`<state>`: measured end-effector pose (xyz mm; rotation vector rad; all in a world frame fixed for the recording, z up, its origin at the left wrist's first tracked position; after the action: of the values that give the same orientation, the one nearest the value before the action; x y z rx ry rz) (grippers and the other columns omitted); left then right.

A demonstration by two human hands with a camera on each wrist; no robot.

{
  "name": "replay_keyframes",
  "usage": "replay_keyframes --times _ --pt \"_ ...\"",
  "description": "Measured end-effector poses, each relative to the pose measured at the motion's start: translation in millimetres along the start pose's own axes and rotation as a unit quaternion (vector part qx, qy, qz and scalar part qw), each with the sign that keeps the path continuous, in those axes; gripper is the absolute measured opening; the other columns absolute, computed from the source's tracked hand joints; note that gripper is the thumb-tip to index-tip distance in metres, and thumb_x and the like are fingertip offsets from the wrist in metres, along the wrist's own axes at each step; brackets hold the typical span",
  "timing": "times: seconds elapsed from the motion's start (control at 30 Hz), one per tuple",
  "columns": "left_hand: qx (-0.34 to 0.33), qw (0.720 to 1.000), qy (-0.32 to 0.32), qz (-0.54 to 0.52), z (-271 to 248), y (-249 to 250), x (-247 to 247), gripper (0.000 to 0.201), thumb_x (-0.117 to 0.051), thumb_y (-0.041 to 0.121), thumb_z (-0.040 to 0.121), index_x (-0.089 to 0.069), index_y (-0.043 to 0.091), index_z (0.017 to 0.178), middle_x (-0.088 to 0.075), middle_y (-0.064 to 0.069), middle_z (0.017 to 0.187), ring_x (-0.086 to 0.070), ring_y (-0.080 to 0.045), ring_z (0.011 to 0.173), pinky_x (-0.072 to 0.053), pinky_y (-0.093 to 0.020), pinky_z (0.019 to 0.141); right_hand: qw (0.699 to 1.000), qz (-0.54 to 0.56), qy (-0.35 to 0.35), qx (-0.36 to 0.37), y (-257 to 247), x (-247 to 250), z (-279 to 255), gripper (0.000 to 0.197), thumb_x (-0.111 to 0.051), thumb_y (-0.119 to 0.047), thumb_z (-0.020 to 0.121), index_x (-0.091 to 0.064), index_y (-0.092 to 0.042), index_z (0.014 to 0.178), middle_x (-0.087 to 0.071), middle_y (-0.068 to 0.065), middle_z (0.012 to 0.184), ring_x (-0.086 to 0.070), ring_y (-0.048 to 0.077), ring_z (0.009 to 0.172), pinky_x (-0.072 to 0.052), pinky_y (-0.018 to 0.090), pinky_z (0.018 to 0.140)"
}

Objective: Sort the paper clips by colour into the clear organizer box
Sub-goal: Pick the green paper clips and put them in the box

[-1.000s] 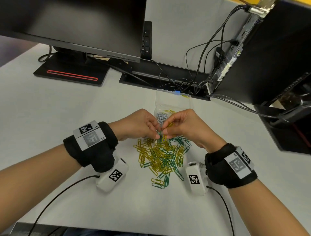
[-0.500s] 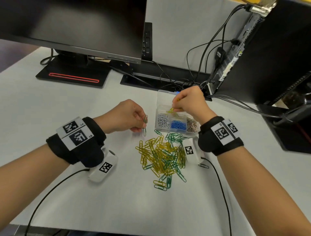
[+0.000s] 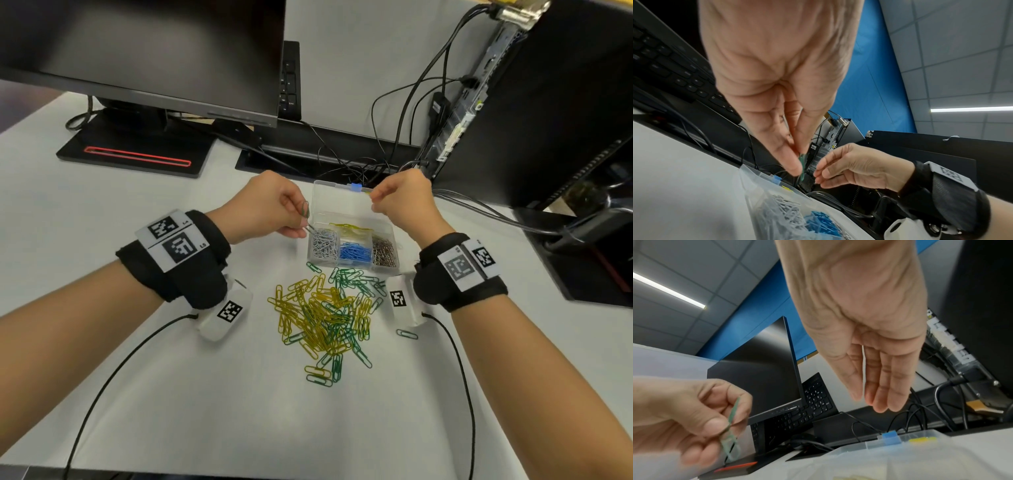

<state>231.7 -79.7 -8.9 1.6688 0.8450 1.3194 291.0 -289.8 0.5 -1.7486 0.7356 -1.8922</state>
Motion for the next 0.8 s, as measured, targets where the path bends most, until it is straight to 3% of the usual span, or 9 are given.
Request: replay_keyframes --times 0.1,0.23,0.37,0.43,0.5,0.57,0.63,0.7,0.8 --pt "-0.045 0.999 0.000 0.012 11.1 11.8 -14.1 0.008 -0.070 -0.003 0.079 -0.065 -0.002 0.085 -0.067 -0.010 0.075 -0.070 -0.014 0.062 -0.060 -0.026 0.063 0.999 0.026 0.005 0.022 -2.5 10.4 -10.8 0.007 -0.072 -0.002 0.079 -0.073 -0.007 0.083 -0.068 0.008 0.086 -0.060 0.017 0.076 -0.043 0.018 0.052" --pt "-0.100 0.990 0.013 0.102 36.3 26.3 -43.0 0.009 -0.076 0.003 0.075 -0.070 0.003 0.083 -0.066 0.003 0.069 -0.061 -0.006 0.061 -0.049 -0.012 0.055 0.998 0.041 0.009 0.053 -3.7 16.9 -21.5 0.006 -0.073 -0.004 0.078 -0.072 -0.006 0.084 -0.066 0.007 0.079 -0.059 0.015 0.072 -0.042 0.014 0.058" --pt "-0.117 0.970 0.009 0.214 52.6 27.1 -66.6 0.009 -0.074 0.004 0.075 -0.072 0.006 0.084 -0.070 0.000 0.080 -0.062 -0.009 0.071 -0.052 -0.021 0.071 0.997 0.046 0.006 0.064 1.0 21.5 -31.6 0.007 -0.073 -0.004 0.077 -0.072 -0.005 0.084 -0.068 0.010 0.081 -0.061 0.018 0.074 -0.050 0.020 0.069" --pt "-0.127 0.955 -0.007 0.269 52.0 26.1 -70.6 0.013 -0.074 0.009 0.077 -0.072 0.010 0.090 -0.069 0.000 0.088 -0.056 -0.007 0.072 -0.042 -0.011 0.061 0.997 0.042 -0.009 0.064 2.8 22.7 -38.6 0.008 -0.073 -0.004 0.077 -0.071 -0.007 0.084 -0.068 0.009 0.081 -0.063 0.018 0.075 -0.052 0.025 0.073" --pt "-0.140 0.941 -0.008 0.308 45.6 26.0 -65.5 0.016 -0.074 0.015 0.079 -0.071 0.015 0.095 -0.063 0.005 0.091 -0.048 -0.003 0.068 -0.030 -0.008 0.056 0.996 0.017 -0.036 0.078 2.3 20.7 -49.5 0.011 -0.072 -0.002 0.077 -0.070 -0.009 0.084 -0.067 0.007 0.077 -0.063 0.017 0.071 -0.051 0.024 0.071" --pt "-0.155 0.931 -0.004 0.331 34.6 26.0 -54.5 0.015 -0.073 0.016 0.080 -0.070 0.017 0.094 -0.061 0.007 0.089 -0.045 0.001 0.066 -0.027 -0.009 0.056 0.991 -0.046 -0.080 0.094 4.0 14.3 -64.0 0.013 -0.072 -0.002 0.076 -0.070 -0.010 0.086 -0.066 0.004 0.078 -0.060 0.016 0.070 -0.047 0.020 0.064" --pt "-0.170 0.918 -0.007 0.357 19.6 26.4 -43.2 0.009 -0.070 0.014 0.082 -0.071 0.016 0.090 -0.062 0.007 0.084 -0.045 0.000 0.064 -0.029 -0.011 0.057 0.975 -0.144 -0.151 0.072 15.1 2.9 -79.2 0.018 -0.073 -0.006 0.076 -0.069 -0.010 0.093 -0.064 0.004 0.088 -0.058 0.017 0.074 -0.044 0.020 0.059" --pt "-0.178 0.904 -0.023 0.387 3.8 24.7 -37.0 0.008 -0.068 0.014 0.083 -0.073 0.016 0.089 -0.060 0.008 0.078 -0.047 -0.004 0.064 -0.034 -0.017 0.061 0.939 -0.253 -0.229 0.034 29.7 -9.1 -93.3 0.028 -0.072 -0.010 0.078 -0.063 -0.008 0.104 -0.059 0.007 0.099 -0.057 0.022 0.083 -0.044 0.025 0.061" --pt "-0.155 0.889 -0.062 0.426 -10.8 13.8 -39.1 0.013 -0.069 0.016 0.083 -0.074 0.015 0.095 -0.067 0.001 0.084 -0.054 -0.012 0.072 -0.043 -0.024 0.068 0.912 -0.302 -0.276 0.019 38.9 -19.0 -105.4 0.041 -0.065 -0.009 0.084 -0.054 -0.007 0.123 -0.046 0.012 0.119 -0.057 0.026 0.092 -0.046 0.027 0.070"
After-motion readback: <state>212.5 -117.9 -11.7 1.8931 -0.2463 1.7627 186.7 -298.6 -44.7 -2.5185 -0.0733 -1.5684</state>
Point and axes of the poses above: each hand's wrist, its own z-axis towards the middle knuckle, its own x-axis out of the back of the hand, y = z × x, the point moved 6 cm from there along z, towards the middle knuckle
